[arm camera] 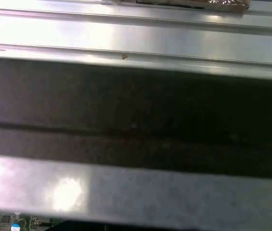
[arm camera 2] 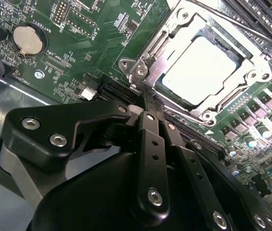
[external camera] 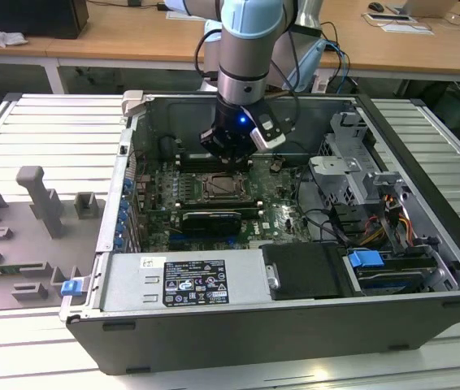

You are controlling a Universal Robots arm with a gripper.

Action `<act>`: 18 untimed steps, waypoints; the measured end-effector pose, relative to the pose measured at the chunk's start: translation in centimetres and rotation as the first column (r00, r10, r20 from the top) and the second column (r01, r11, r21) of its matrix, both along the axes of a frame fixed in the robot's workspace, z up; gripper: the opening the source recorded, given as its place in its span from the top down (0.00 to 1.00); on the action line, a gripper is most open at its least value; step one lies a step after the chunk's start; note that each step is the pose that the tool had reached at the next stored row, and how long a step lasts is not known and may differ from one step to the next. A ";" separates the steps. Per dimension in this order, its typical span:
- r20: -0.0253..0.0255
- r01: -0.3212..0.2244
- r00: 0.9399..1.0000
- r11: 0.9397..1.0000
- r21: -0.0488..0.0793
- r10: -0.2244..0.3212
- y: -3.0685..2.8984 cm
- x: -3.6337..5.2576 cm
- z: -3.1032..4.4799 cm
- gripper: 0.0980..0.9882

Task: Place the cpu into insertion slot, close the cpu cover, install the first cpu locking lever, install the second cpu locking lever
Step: 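Install the first cpu locking lever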

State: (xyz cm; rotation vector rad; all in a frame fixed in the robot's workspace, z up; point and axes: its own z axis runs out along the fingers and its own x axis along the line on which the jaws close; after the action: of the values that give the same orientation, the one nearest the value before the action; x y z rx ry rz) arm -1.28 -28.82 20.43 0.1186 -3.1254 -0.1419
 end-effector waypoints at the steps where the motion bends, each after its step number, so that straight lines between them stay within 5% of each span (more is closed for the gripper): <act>1: 0.000 0.000 1.000 1.000 -0.001 0.000 0.00 0.01 -0.03 0.99; 9: 0.000 0.000 1.000 1.000 -0.004 0.000 0.01 0.03 0.10 0.99; 18: 0.000 0.000 1.000 0.999 -0.037 0.000 0.00 0.06 -0.13 0.99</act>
State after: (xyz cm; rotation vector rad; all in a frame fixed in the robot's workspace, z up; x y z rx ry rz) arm -1.23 -28.82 20.30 0.1181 -3.1262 -0.0833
